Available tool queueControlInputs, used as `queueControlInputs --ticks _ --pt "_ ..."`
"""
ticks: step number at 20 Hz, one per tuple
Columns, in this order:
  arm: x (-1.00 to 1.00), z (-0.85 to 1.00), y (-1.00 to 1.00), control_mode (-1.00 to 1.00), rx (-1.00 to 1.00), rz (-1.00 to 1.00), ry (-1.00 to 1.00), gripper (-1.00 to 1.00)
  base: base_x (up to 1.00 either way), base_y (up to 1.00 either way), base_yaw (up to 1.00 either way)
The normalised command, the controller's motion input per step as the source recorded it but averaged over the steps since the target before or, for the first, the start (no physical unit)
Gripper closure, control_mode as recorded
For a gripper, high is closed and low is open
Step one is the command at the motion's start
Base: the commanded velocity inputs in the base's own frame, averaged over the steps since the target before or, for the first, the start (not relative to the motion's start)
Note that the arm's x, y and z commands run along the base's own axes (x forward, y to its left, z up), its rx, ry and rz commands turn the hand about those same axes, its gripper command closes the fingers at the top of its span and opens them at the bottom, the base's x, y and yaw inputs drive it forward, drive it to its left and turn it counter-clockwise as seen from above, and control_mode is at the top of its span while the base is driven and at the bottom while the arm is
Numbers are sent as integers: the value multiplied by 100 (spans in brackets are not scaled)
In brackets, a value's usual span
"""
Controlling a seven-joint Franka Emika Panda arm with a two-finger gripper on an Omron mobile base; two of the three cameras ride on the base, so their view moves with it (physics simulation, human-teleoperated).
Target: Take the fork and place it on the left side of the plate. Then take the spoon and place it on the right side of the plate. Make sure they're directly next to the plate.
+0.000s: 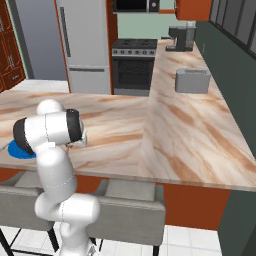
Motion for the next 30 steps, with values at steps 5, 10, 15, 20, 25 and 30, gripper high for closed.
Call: queueControlInputs --ticks 5,10,15,20,25,30 --pt "22 -32 29 -100 5 -7 2 100 0 0 0" --pt "14 -21 25 -100 5 -8 1 100 0 0 0" --pt "18 -12 15 -100 1 -5 1 100 0 0 0" --pt "3 -13 16 -100 3 -7 6 100 0 0 0" --pt "-5 -18 12 -100 0 -10 6 100 0 0 0" --pt "0 -22 3 -100 0 -13 10 100 0 0 0"
